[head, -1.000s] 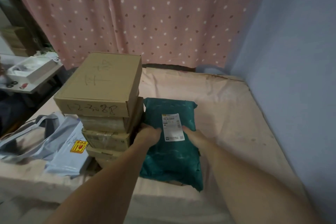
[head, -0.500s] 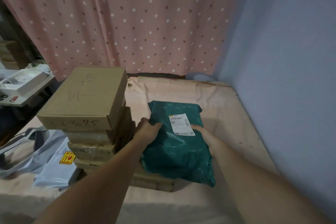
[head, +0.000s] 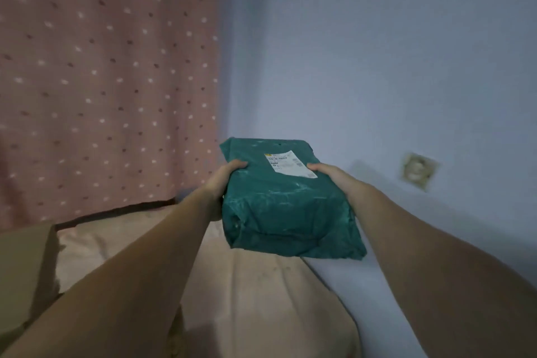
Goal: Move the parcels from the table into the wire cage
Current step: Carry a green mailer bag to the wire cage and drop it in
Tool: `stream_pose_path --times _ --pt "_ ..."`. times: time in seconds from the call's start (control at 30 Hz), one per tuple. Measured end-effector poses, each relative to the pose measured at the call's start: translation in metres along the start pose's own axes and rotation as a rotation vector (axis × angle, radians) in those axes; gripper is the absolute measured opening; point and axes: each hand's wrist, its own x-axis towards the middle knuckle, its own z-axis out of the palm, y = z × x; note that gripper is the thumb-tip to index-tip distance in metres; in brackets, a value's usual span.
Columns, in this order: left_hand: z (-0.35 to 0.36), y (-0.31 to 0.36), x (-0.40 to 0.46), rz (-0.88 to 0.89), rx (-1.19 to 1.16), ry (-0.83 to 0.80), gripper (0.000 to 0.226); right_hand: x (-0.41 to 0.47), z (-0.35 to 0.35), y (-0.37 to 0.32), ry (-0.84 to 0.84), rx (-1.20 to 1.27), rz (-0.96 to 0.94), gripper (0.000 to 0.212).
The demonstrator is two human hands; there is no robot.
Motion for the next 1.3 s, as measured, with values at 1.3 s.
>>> stream_pose_path --times 1.3 --pt "0.647 -0.406 -0.78 -0.439 0.546 -1.94 0.045 -1.126 -0.099 0.395 1.869 0.784 0.092 0.047"
